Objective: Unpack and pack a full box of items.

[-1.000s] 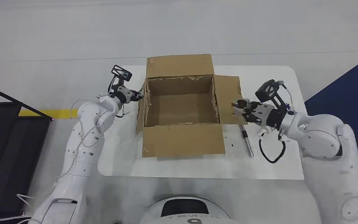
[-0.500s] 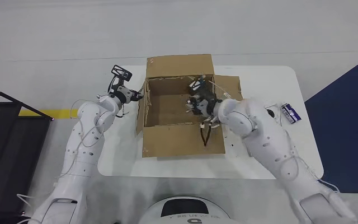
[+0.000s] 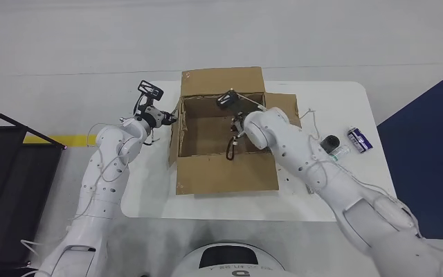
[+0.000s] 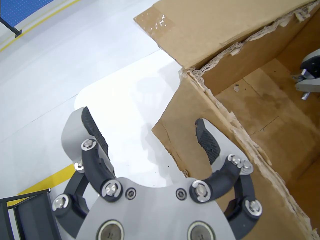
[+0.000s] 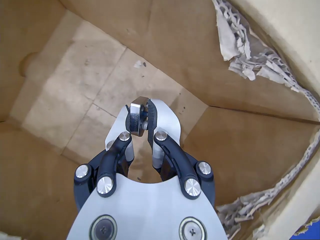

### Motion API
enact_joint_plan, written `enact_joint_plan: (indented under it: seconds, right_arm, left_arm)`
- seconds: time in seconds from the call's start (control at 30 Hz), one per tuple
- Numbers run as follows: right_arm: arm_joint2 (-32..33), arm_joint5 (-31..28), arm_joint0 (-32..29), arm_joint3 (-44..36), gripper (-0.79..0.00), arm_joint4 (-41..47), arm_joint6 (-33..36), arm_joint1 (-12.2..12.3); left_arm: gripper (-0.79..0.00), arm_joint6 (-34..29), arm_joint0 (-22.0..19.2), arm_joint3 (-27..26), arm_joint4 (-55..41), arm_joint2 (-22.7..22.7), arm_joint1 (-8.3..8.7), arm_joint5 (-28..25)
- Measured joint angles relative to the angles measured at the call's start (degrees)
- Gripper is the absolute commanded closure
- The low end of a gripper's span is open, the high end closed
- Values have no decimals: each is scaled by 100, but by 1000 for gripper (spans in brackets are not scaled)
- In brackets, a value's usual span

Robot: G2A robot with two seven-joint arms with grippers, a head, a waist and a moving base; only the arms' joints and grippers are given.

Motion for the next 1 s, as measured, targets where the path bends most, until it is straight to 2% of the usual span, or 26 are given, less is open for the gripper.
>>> enact_joint_plan:
  seconds: [0.3,0.37,0.47,0.5,0.57,0.63,0.77,0.8,0.9,1.0]
  right_arm:
    - [-244,-255,382,867,-256,200,217,-342]
    - [-250,-299,401,933,-348,230,215,-382]
    - [-86,-384,434,950,-705,384,127,-388]
    - [21,-431,421,879,-723,406,69,-357]
    - [254,-530,339,655,-708,435,-22,-268]
    - [696,-709,97,138,-677,466,-119,-77]
    - [2182,-1207,-1041,-1630,-782,269,-18,502]
    - [2807,-1423,-1583,-2314,-785,220,69,688]
    - [4481,-1956,-3093,-3837,-776,433,68,1021]
    - [5935,-2326,-4385,-4661,-770,797,-252,1147]
  left_arm:
    - [-785,0,0,0,0,0,0,0]
    - [-785,0,0,0,0,0,0,0]
    - [-785,0,0,0,0,0,0,0]
    - [-785,0,0,0,0,0,0,0]
    - [-785,0,0,0,0,0,0,0]
    - [-785,0,0,0,0,0,0,0]
    - [-785,0,0,0,0,0,0,0]
    - [-785,0,0,0,0,0,0,0]
    - [-785,0,0,0,0,0,0,0]
    - [-785,0,0,0,0,0,0,0]
